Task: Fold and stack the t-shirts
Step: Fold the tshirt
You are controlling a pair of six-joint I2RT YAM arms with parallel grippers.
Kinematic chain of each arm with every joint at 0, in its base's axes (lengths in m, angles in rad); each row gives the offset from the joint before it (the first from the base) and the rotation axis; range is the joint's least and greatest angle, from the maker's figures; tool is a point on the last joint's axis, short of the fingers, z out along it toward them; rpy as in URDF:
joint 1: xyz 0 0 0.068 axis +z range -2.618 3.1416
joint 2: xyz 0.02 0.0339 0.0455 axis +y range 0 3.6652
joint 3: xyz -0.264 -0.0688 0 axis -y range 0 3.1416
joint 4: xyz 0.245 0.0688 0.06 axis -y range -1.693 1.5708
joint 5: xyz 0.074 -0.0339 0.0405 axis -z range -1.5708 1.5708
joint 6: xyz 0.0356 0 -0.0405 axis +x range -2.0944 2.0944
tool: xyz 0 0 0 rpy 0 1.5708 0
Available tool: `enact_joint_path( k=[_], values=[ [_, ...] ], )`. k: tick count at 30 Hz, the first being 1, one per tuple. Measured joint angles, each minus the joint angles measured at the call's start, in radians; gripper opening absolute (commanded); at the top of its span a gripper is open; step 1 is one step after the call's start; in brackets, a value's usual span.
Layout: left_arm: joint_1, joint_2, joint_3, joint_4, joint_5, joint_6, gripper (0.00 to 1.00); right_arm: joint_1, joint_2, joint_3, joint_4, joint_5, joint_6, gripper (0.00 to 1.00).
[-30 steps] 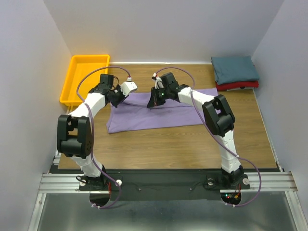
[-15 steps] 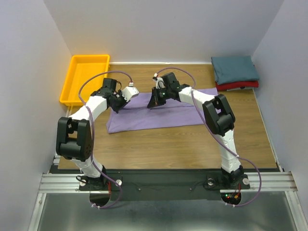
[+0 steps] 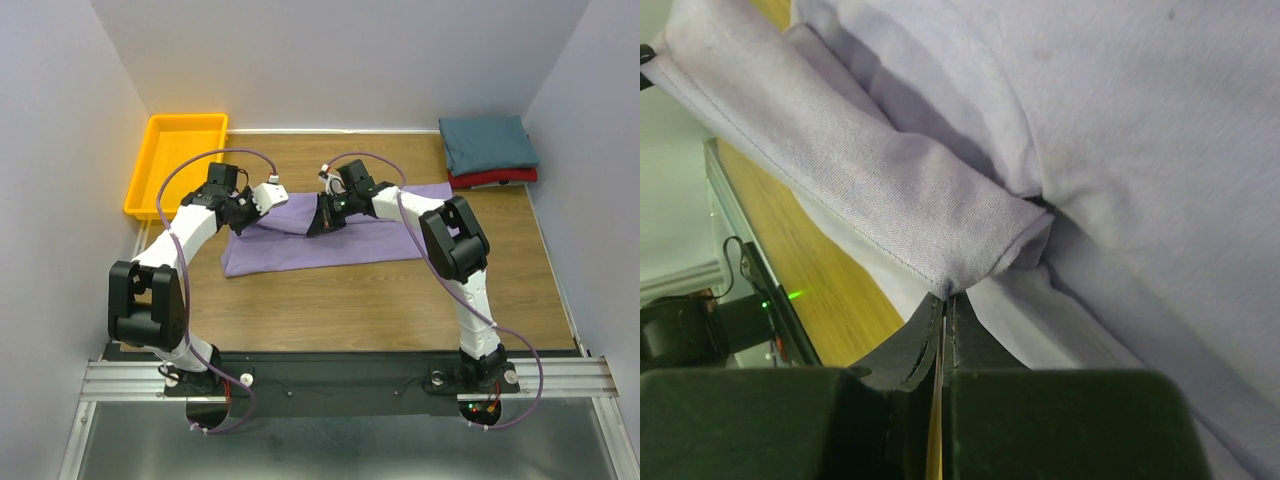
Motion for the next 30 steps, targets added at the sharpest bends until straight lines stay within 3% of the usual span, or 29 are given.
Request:
enact_joint_path(
  k=[10, 12, 13, 17, 24, 30],
  values=[
    [0.0, -0.023, -0.079, -0.093, 0.007, 0.083, 0.0, 0.02, -0.024, -0.071, 0.014, -0.039, 0.003, 0.03],
    [0.0, -0.023, -0.089, -0.1, 0.01, 0.086, 0.04, 0.026, -0.024, -0.09, 0.01, -0.043, 0.003, 0.14],
    [0.0, -0.023, -0.098, -0.104, 0.013, 0.088, 0.06, 0.029, -0.024, -0.098, 0.01, -0.046, 0.004, 0.25],
    [0.001, -0.018, -0.11, -0.14, 0.018, 0.093, 0.32, 0.031, -0.028, -0.114, 0.002, -0.048, -0.008, 0.44],
    [0.004, -0.019, -0.11, -0.164, 0.049, 0.067, 0.34, 0.026, -0.095, -0.114, -0.022, -0.022, -0.045, 0.4],
    [0.008, -0.019, -0.092, -0.169, 0.085, 0.021, 0.33, 0.019, -0.153, -0.092, -0.042, -0.005, -0.085, 0.29]
  ],
)
